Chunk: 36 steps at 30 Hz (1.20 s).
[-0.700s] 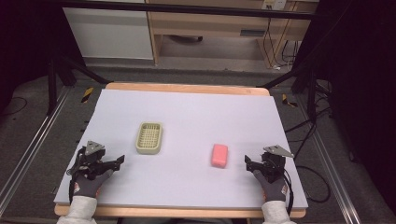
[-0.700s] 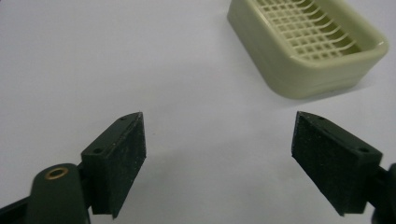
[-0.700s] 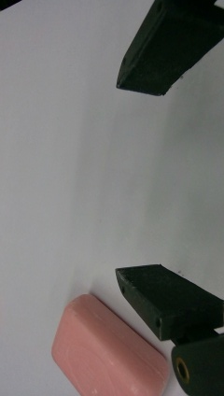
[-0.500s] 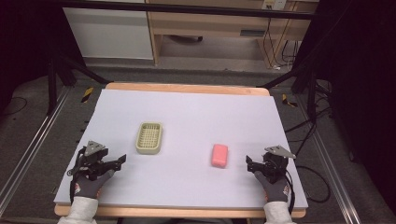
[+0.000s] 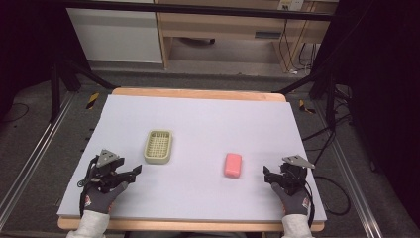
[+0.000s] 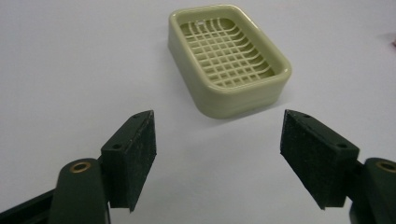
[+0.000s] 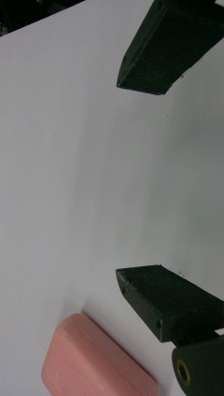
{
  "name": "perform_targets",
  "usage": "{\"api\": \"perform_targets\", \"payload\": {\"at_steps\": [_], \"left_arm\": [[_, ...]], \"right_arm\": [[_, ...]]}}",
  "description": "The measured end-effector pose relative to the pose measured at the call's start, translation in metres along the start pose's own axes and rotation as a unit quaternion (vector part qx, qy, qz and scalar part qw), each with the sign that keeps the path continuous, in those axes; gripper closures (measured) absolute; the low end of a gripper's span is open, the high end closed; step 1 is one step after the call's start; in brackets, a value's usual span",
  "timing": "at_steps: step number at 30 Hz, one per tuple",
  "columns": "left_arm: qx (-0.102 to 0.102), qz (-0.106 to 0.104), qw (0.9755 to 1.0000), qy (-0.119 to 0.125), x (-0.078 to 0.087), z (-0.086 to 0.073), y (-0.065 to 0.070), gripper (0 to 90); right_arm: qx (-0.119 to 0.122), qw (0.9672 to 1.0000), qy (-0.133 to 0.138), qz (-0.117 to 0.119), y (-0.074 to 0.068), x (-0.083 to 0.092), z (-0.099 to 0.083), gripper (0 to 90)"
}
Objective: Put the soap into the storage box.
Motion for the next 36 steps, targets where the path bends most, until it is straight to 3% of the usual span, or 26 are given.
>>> {"api": "perform_targets", "payload": {"at_steps": [22,36], "left_arm": [[-0.035,-0.042,0.9985,0.003,-0.012,0.037,0.055,28.0],[-0.067,-0.07,0.9953,-0.005,-0.039,0.062,0.097,27.7]], "right_arm": [[0.0,0.9999,-0.01,-0.005,0.0,-0.004,-0.002,9.0],[0.005,0.9999,-0.014,-0.003,-0.002,-0.005,-0.002,9.0]]}}
Point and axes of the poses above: each handheld gripper's, and its own axes: x roughly backward along the jaws, z roughly out of its top, y roughly to its right, the point moved 5 cm from there along -x, roughly forward along the jaws, and after that the axes turned 7 degrees about -z, right-handed, at the moved point
